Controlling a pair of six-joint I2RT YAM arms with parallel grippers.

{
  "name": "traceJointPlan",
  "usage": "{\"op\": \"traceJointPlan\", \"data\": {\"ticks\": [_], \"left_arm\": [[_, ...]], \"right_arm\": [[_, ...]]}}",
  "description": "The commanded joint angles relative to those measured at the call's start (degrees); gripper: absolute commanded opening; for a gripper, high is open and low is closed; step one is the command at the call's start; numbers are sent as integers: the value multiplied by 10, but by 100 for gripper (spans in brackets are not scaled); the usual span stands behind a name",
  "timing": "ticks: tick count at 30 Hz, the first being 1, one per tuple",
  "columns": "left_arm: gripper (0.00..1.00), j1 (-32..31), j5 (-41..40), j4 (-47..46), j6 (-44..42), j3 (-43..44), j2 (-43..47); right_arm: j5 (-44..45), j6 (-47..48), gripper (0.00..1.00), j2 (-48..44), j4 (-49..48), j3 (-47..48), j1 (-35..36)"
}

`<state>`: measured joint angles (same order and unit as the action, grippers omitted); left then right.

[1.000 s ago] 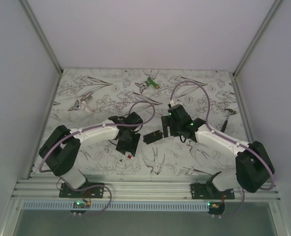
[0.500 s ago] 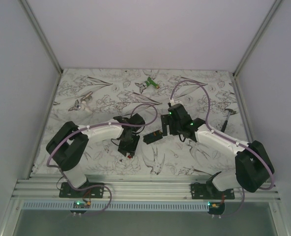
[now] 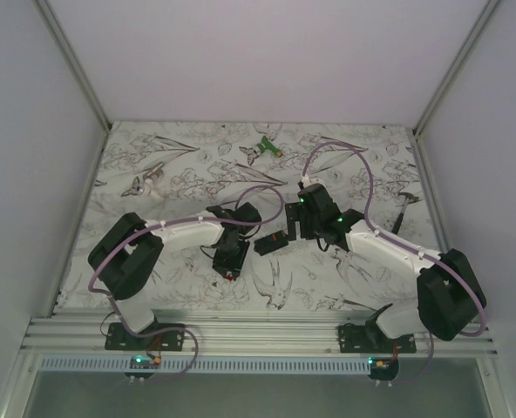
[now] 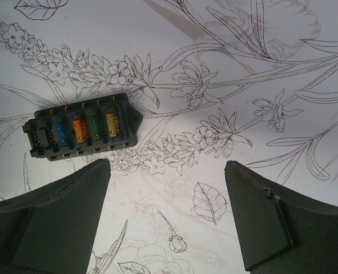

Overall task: Snap on the fuse box
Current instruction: Pick up the fuse from the center of the board.

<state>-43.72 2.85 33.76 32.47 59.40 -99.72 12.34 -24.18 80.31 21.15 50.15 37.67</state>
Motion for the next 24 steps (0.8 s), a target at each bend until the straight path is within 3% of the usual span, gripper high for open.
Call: {"op": "traceJointPlan", "data": {"ticks": [1, 9, 15, 24], "left_arm": [[34, -13, -16, 24, 13, 2, -23], [31, -23, -48, 35, 37, -1, -29], [37, -22, -72, 30, 67, 3, -30], [33, -22, -79, 9, 85, -15, -31]], "right_arm": [[-1, -8, 88, 2, -15, -2, -4], [-4, -10, 89, -1, -15, -4, -3], [-6, -15, 89, -7, -15, -8, -3], [-6, -19, 89, -13, -14, -14, -3]]}}
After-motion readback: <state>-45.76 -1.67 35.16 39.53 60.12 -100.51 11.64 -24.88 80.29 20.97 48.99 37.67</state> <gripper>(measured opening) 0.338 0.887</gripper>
